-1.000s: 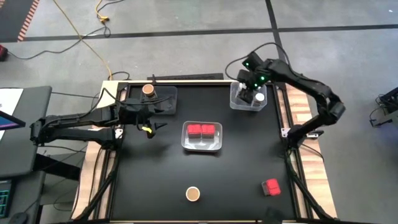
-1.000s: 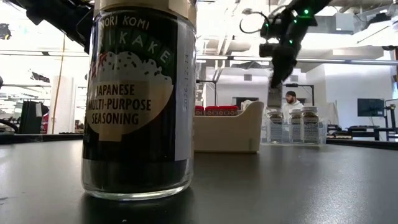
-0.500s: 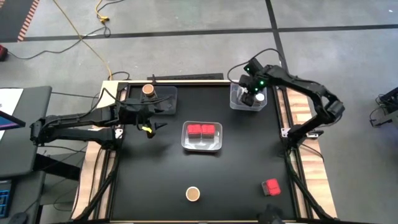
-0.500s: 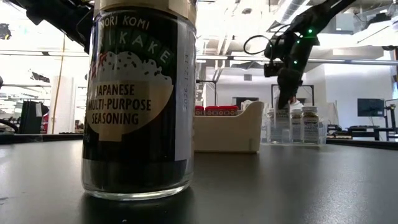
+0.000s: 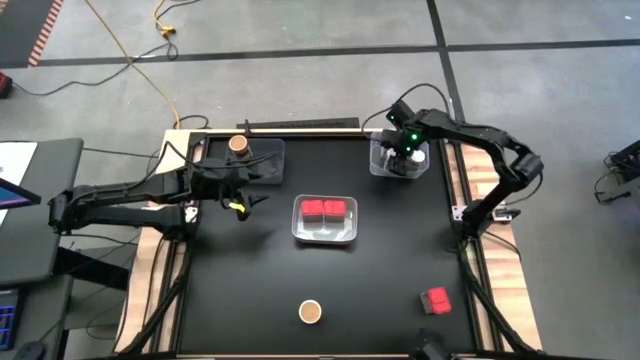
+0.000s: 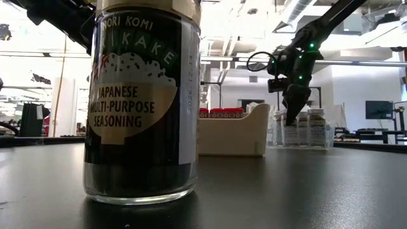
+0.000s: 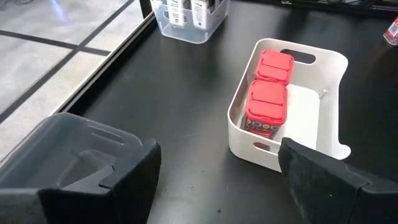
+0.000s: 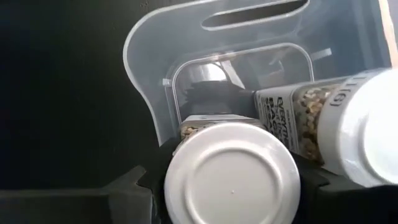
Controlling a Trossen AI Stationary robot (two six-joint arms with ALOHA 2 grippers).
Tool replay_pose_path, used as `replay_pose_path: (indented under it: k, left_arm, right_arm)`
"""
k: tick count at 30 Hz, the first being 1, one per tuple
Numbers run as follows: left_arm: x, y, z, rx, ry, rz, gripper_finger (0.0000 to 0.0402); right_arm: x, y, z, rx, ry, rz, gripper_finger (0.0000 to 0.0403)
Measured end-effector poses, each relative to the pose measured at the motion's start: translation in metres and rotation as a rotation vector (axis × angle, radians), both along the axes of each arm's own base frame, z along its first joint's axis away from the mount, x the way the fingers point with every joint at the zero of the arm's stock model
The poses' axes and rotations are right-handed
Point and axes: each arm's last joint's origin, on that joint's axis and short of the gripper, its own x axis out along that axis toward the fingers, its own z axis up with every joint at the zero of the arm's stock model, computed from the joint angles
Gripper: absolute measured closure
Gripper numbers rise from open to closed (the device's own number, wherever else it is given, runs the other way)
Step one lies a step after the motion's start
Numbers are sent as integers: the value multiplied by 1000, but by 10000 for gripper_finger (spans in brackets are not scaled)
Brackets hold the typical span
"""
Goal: Sort spices by type
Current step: Put the white seasoning bottle into the transparent bin
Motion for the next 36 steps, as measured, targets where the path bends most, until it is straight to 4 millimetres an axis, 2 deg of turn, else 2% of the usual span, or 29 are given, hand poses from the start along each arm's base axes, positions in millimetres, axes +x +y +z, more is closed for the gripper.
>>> replay_pose_path:
  k: [13,18,21,28,36]
  left_arm:
    - [0,0,0,-11,-5,7,90]
    - [0,0,0,-12,-5,7,90]
    - [0,0,0,-12,-5,7,91]
    - [0,0,0,-12,-5,7,91]
    - [0,0,0,-12,-5,7,90]
  right_arm:
    - [1,0,2,-13,-14,18,186]
    - [1,1,1,-6,-11,12,128]
    - [1,2,3,3,-3,16,111]
    - [4,-1,15,0,-16,-8,105]
    - [4,0,41,48,16,-43,103]
